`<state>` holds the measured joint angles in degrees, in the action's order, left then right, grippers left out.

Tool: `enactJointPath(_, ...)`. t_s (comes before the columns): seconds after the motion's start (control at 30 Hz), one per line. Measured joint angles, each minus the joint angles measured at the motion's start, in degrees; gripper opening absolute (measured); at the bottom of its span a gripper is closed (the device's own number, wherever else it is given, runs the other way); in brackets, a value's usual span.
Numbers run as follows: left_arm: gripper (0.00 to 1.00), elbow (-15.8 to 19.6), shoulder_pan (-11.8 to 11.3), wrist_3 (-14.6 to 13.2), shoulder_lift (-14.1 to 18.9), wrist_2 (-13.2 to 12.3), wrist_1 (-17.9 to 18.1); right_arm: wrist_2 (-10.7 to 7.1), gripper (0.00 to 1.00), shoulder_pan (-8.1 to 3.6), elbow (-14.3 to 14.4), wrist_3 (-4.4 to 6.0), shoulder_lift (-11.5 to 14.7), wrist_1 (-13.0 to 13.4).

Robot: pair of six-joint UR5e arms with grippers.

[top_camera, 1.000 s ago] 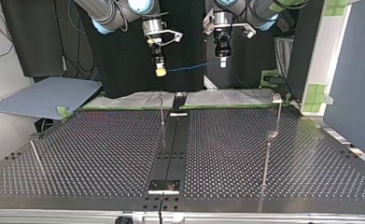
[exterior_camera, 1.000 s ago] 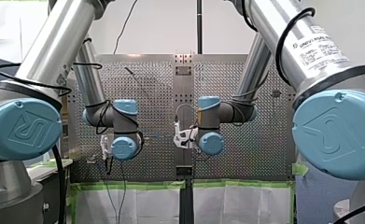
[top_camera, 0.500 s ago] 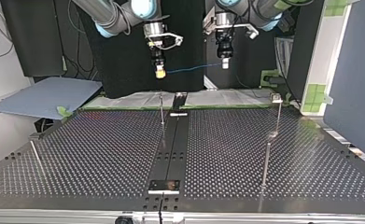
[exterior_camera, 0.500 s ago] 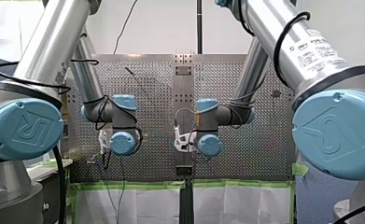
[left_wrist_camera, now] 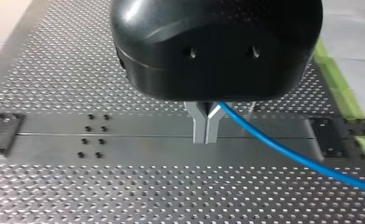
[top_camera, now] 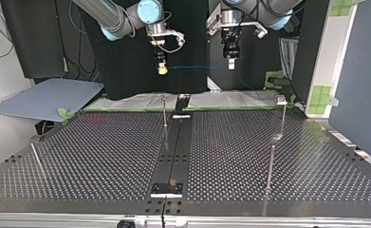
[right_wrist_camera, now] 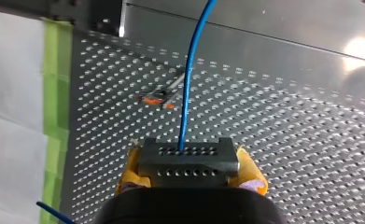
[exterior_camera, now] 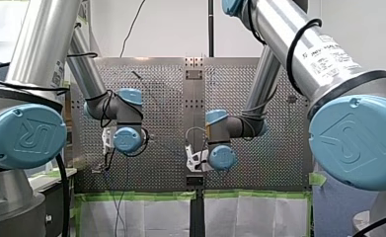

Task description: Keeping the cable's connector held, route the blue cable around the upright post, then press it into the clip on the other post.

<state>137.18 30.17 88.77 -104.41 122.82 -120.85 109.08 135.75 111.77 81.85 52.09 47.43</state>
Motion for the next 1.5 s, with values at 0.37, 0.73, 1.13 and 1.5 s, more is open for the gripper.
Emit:
enactJointPath(0.37,0.00,-0.3,-2.3,0.2,0.3,-3.3,-6.6,-2.61,0.00,-0.47,-1.3,2.62,2.6,-4.6)
enactJointPath(0.73,0.00,-1.3,-3.3,1.9,6.5,-4.2,-9.6,-8.57,0.00,-1.10,-3.9,8.57,8.6,-5.6)
enactJointPath(1.13,0.00,-7.5,-5.4,4.8,13.3,-2.4,-14.5,-15.33,0.00,-1.14,-10.5,11.28,15.3,-11.9)
enactJointPath(1.5,0.00,-13.5,-7.2,6.6,19.2,-0.2,-20.8,-17.80,0.00,-1.42,-15.6,11.80,21.4,-14.2)
